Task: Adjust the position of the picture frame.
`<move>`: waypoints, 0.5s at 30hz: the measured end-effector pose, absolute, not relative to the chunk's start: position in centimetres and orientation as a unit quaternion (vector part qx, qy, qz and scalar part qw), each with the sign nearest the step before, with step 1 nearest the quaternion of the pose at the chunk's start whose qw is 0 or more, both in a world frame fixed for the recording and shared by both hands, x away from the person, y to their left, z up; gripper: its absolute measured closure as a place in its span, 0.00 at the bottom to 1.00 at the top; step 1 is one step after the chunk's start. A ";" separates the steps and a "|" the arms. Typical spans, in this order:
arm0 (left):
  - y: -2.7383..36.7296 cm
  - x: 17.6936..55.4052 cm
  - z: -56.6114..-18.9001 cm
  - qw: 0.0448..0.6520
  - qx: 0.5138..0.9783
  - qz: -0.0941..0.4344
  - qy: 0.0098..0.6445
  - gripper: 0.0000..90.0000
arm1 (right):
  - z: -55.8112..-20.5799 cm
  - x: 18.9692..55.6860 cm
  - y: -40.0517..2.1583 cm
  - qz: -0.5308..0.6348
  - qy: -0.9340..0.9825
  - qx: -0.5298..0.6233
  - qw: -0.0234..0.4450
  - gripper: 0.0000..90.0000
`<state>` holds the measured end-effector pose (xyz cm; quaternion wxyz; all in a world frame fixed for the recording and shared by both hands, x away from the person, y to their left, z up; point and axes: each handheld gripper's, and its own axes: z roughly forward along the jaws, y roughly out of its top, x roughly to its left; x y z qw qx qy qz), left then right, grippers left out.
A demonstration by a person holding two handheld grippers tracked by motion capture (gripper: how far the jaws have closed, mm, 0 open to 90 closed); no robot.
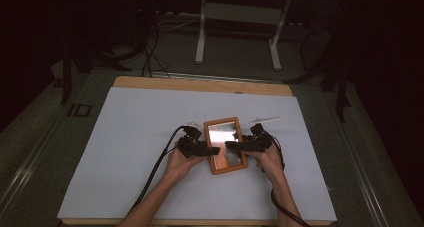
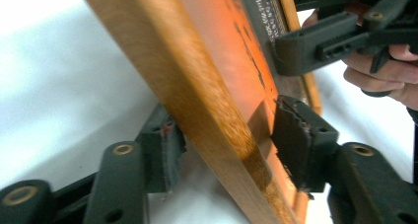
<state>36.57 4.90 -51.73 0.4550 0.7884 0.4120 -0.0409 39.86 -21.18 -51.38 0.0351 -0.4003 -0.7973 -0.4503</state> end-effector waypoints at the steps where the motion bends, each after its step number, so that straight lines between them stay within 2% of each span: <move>1: 5.0 36.3 -51.5 0.458 0.789 -0.038 0.407 0.55 | -51.1 39.6 -21.4 -0.455 -0.796 -0.399 0.033 0.41; 3: 5.2 36.0 -51.0 0.467 0.790 -0.039 0.395 0.63 | -50.6 39.0 -21.7 -0.464 -0.793 -0.394 0.027 0.45; 7: 5.4 35.3 -50.2 0.477 0.795 -0.040 0.373 0.69 | -49.7 37.8 -22.7 -0.480 -0.788 -0.384 0.020 0.51; 8: 5.5 35.1 -50.0 0.480 0.796 -0.046 0.367 0.70 | -49.4 37.2 -23.1 -0.488 -0.787 -0.376 0.017 0.55; 15: 5.5 34.4 -49.3 0.478 0.802 -0.032 0.356 0.71 | -48.6 36.1 -23.4 -0.488 -0.795 -0.359 0.010 0.57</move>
